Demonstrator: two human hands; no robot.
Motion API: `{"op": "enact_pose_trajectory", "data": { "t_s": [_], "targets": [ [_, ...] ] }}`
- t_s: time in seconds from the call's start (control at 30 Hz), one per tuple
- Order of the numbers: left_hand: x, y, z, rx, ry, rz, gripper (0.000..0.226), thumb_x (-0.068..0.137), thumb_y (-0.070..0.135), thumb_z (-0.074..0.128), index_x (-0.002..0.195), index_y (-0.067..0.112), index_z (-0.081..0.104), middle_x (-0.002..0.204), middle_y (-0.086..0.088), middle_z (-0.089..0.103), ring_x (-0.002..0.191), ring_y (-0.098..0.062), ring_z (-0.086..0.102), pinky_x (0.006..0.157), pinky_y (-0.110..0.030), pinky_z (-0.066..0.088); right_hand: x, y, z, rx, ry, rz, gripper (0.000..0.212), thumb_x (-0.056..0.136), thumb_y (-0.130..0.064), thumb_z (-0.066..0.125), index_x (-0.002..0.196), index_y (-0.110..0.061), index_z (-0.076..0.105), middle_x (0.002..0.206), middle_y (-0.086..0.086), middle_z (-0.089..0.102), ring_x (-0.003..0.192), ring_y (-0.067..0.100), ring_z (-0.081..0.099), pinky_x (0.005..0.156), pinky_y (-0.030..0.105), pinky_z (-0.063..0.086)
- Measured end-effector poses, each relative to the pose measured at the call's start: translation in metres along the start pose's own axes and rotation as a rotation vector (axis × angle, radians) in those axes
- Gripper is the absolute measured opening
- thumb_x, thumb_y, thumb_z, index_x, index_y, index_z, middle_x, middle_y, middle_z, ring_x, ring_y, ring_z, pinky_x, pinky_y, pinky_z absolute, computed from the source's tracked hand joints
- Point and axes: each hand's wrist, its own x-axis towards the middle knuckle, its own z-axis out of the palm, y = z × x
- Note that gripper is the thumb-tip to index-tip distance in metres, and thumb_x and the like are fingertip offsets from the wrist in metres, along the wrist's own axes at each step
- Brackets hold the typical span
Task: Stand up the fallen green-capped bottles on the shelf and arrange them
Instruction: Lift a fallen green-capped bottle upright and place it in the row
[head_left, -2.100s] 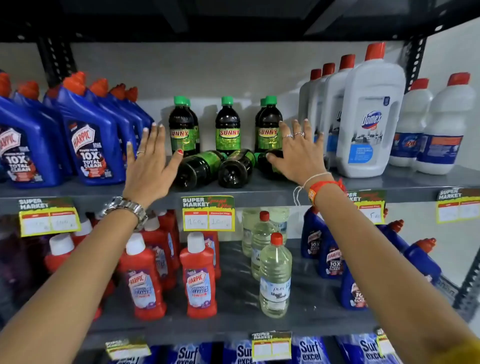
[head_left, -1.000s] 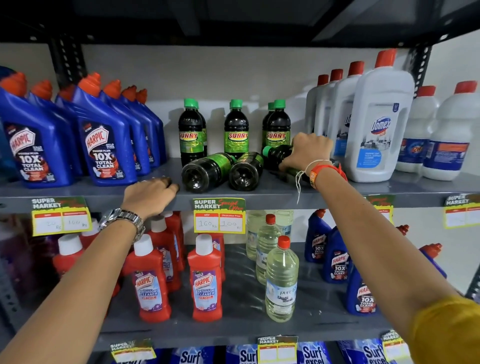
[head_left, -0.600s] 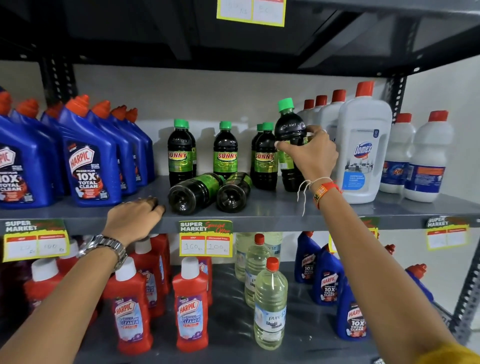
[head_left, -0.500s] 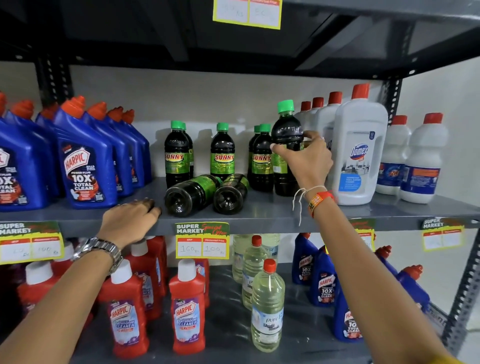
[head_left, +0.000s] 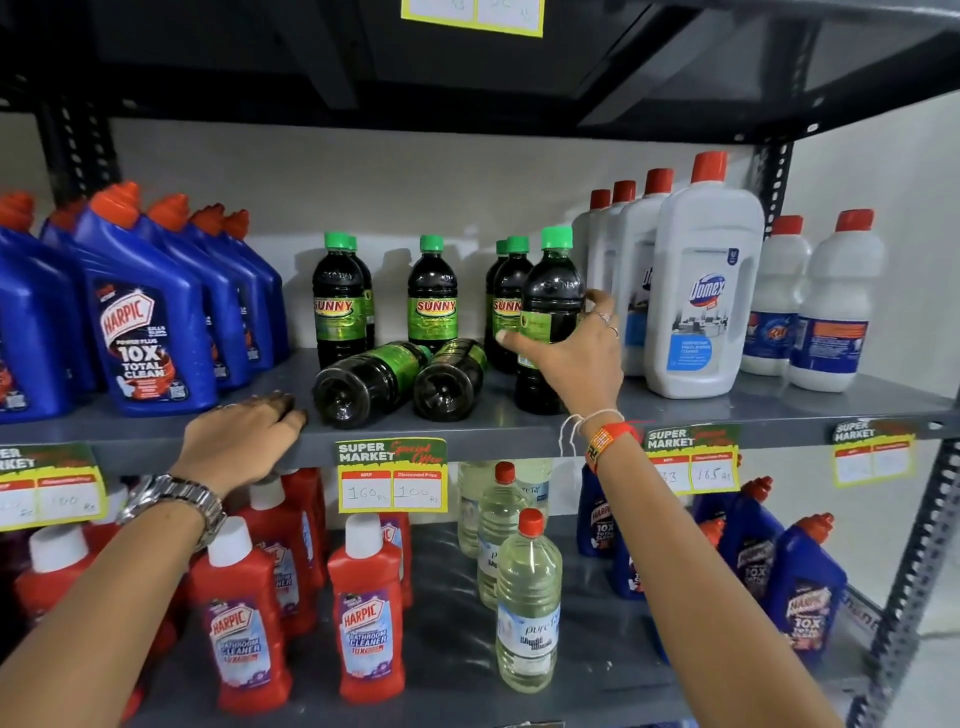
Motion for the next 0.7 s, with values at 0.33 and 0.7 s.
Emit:
{"op": "enact_pose_trajectory", "data": {
  "t_s": [0.33, 0.7],
  "targets": [
    [-0.003, 0.003, -0.005, -0.03, -0.036, -0.024, 0.05, 0.091, 0.017, 0.042, 0.14, 0.021, 0.033, 0.15, -0.007, 0.032, 0.129, -0.024, 0.043, 0.087, -0.036, 0.051, 0.007, 0.015, -0.001, 0.137, -0.182, 0.114, 0.077, 0.06, -0.025, 0.082, 0.116, -0.006, 0.033, 0.12, 0.01, 0.049, 0.107, 0.03, 0.056, 0.093, 0.04, 0.045],
    [0.0, 0.003, -0.003, -0.17, -0.008, -0.08, 0.047, 0.089, 0.023, 0.022, 0.13, 0.02, 0.044, 0.133, -0.006, 0.052, 0.112, -0.025, 0.054, 0.067, -0.032, 0.042, 0.002, 0.015, 0.002, -0.123, -0.071, 0.009, 0.089, 0.055, -0.044, 0.083, 0.118, -0.002, 0.037, 0.123, 0.017, 0.051, 0.113, 0.033, 0.052, 0.087, 0.04, 0.045]
  ]
}}
